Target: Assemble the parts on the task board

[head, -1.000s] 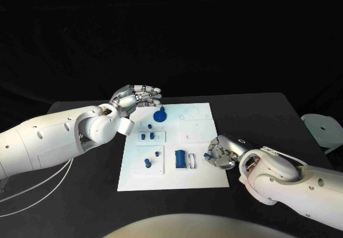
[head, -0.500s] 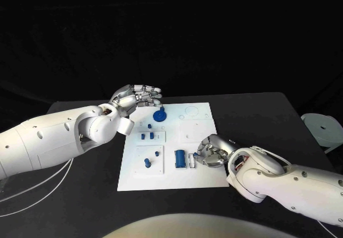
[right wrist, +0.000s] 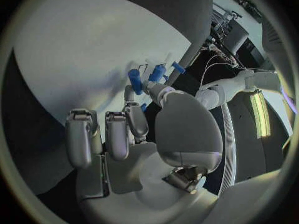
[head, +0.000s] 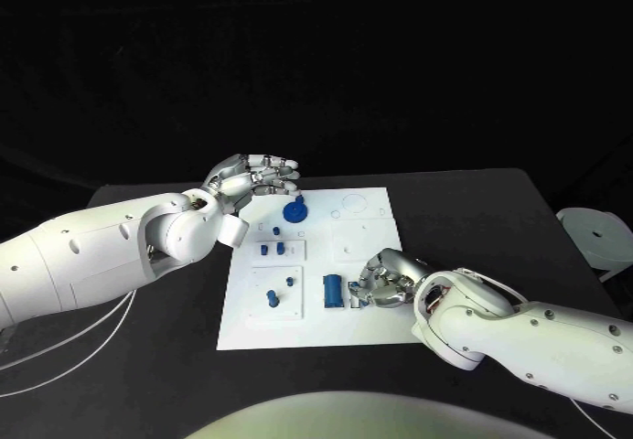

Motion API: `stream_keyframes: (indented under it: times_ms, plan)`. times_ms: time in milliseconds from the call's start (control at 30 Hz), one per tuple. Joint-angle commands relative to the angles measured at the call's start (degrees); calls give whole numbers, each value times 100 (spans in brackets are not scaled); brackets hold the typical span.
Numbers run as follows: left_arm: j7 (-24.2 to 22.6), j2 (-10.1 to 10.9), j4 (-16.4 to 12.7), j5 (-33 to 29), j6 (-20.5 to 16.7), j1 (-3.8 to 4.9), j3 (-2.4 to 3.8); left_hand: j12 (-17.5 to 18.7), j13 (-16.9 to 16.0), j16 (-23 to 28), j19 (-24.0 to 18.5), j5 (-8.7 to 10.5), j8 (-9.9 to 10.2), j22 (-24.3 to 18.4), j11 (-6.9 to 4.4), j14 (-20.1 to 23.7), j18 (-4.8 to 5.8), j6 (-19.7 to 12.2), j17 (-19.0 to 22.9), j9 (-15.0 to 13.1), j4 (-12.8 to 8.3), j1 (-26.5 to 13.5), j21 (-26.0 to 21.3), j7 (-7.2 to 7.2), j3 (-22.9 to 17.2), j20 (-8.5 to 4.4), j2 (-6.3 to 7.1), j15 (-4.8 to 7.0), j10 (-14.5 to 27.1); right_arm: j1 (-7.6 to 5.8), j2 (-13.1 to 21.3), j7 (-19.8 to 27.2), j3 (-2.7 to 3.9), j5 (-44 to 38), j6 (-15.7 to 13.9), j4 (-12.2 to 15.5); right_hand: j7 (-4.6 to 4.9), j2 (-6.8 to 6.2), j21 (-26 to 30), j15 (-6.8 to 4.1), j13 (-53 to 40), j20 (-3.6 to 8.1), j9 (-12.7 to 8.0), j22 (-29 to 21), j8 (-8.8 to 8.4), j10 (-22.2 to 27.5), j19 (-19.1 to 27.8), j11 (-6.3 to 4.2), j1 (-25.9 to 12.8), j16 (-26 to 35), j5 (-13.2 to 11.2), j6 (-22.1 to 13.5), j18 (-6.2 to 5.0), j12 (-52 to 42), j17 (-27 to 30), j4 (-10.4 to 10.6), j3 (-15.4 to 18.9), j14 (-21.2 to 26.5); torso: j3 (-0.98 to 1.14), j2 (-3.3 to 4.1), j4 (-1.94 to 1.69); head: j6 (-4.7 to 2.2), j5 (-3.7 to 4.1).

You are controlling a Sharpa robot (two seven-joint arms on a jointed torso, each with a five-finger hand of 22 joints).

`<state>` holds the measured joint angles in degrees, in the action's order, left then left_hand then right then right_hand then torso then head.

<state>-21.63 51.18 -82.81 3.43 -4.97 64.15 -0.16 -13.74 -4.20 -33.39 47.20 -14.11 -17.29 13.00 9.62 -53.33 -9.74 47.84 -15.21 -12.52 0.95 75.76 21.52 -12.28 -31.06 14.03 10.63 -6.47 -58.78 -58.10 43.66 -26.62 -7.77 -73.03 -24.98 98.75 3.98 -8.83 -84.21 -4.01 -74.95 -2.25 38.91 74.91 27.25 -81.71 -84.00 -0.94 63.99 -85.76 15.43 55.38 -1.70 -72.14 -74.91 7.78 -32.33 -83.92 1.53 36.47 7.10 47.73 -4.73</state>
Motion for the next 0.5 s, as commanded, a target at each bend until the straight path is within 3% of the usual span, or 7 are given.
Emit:
stream_keyframes:
  times_ms: [33,133,367,500]
  plan:
    - [-24,-10,-17,13,99,3,4,-34,-6,22,33,-13,22,-5,4,9,-61,-38,-8,5,36,-18,-32,-108,-2,-3,-28,-24,48,10,-37,55,0,70,219,-26,-81,-11,-48,-47,-196,35,-23,1361,-33,-46,-390,-7,-112,-30,-48,142,58,-55,-714,77,17,-445,-5,-3,1,7,1]
    - [-19,-12,-17,13,105,3,4,-34,-6,22,33,-13,22,-5,4,9,-61,-38,-8,5,36,-18,-32,-108,-2,-3,-28,-24,48,11,-56,35,0,62,233,-74,-87,-4,-75,-51,-229,39,-35,1368,-40,-70,-401,-11,-266,-39,-274,182,63,-91,-732,211,113,-449,-7,-5,1,6,-1]
    - [-5,-6,-20,13,109,3,4,-42,-6,26,42,-13,21,-13,4,10,-61,-38,-18,5,45,-19,-46,-108,-7,-2,-41,-24,53,12,-94,6,0,14,304,-151,-93,14,-97,-55,-263,43,-39,1374,-39,-94,-409,-16,-327,-48,-342,210,68,-133,-749,274,154,-453,-2,0,1,11,-5]
    - [2,-6,-19,13,113,3,4,-42,-6,26,42,-13,21,-13,4,10,-61,-38,-18,5,45,-19,-46,-108,-7,-2,-41,-24,53,12,-114,22,0,-3,341,-150,-94,8,-92,-56,-269,45,-46,1372,-46,-98,-407,-17,-405,-49,-513,228,67,-133,-750,357,234,-453,-1,-3,5,15,-9]
